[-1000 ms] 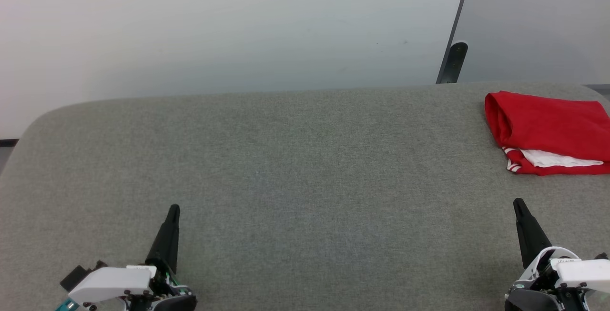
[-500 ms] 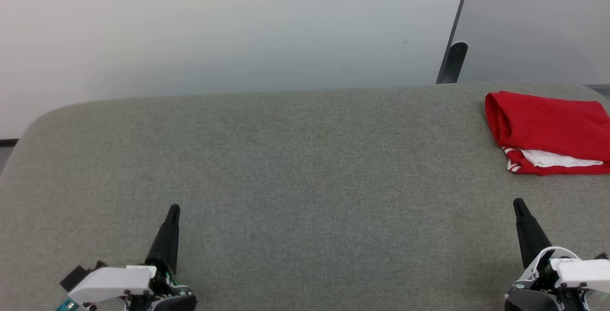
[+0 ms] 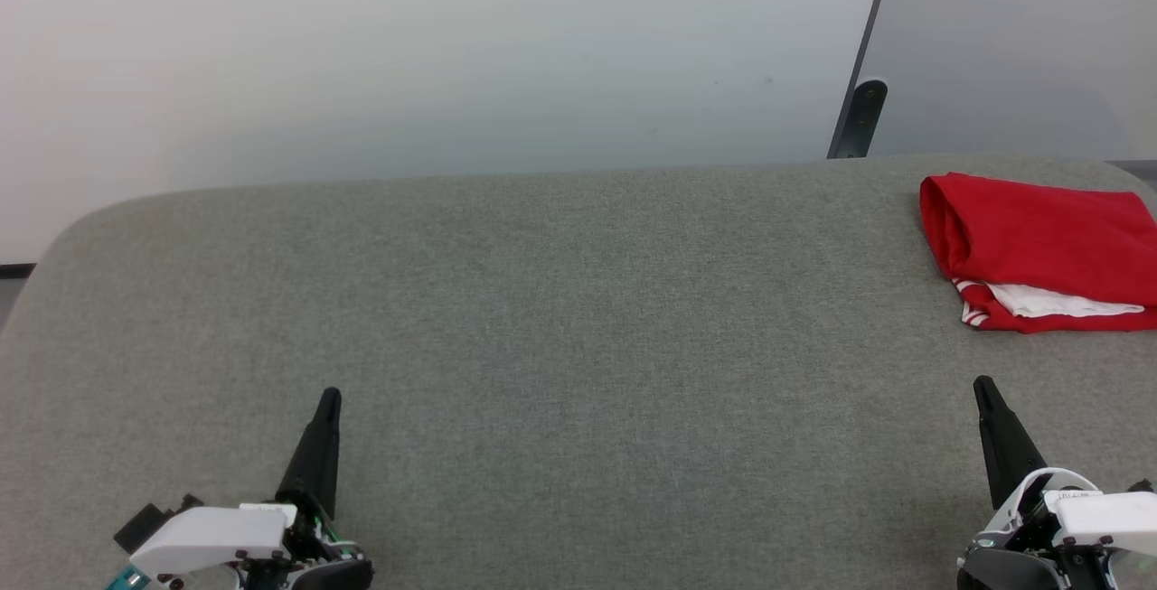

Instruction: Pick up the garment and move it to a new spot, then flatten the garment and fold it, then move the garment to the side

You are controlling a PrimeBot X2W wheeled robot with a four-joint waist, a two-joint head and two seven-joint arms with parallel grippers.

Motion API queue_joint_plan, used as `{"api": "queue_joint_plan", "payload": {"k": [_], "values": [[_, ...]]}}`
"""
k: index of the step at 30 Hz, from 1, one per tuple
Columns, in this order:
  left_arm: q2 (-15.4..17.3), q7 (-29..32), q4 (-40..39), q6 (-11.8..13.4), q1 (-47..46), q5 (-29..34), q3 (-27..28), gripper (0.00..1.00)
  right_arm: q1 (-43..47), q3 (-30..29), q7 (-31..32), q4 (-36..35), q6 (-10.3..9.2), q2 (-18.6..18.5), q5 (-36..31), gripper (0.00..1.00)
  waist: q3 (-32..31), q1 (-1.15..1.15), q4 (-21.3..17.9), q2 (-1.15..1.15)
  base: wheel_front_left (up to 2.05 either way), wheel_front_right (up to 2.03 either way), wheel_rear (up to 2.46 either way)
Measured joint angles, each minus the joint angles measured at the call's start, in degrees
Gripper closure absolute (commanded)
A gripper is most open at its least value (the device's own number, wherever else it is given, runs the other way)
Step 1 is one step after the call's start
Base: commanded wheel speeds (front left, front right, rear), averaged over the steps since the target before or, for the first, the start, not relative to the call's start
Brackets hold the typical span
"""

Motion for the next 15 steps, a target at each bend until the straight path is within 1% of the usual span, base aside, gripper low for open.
{"api": "queue_joint_plan", "payload": {"k": [15], "values": [[0.0, 0.0, 0.0, 0.0, 0.0, 0.0, 0.0, 1.0, 0.0, 0.0, 0.0, 0.0, 0.0, 0.0, 0.0, 1.0, 0.0, 0.0, 0.0, 0.0, 0.0, 0.0, 0.0]]}}
